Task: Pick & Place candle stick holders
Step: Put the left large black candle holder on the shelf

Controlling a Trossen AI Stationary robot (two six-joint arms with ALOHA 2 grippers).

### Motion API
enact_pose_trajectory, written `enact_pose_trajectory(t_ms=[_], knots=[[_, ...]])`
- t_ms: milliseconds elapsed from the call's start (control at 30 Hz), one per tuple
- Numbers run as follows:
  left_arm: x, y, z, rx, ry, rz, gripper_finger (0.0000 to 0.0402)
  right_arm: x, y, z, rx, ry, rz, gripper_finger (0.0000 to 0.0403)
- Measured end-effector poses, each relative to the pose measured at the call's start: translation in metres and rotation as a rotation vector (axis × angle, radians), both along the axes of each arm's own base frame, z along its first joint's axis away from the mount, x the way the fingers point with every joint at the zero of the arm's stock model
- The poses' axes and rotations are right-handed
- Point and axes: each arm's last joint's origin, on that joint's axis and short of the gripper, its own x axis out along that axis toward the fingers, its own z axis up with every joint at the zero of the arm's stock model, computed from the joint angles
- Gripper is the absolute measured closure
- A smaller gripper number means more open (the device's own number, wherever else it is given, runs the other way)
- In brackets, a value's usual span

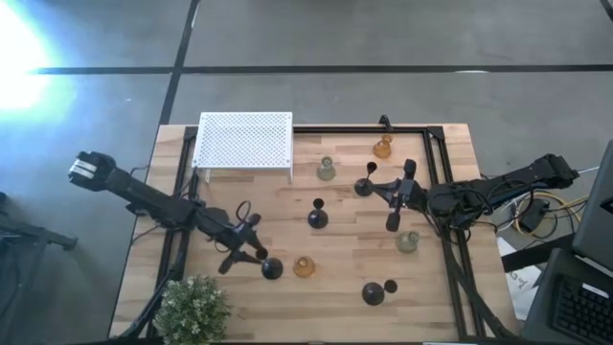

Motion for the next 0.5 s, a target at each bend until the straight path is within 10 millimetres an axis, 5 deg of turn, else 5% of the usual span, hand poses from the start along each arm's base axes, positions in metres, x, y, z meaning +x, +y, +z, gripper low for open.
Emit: enact_pose_trajectory(t_ms=[500], knots=[[0.002,-0.001,0.012,0.02,-0.108,-0.024,0.0252,0.0,0.0,0.0,0.0,0.0,0.0,0.0394]])
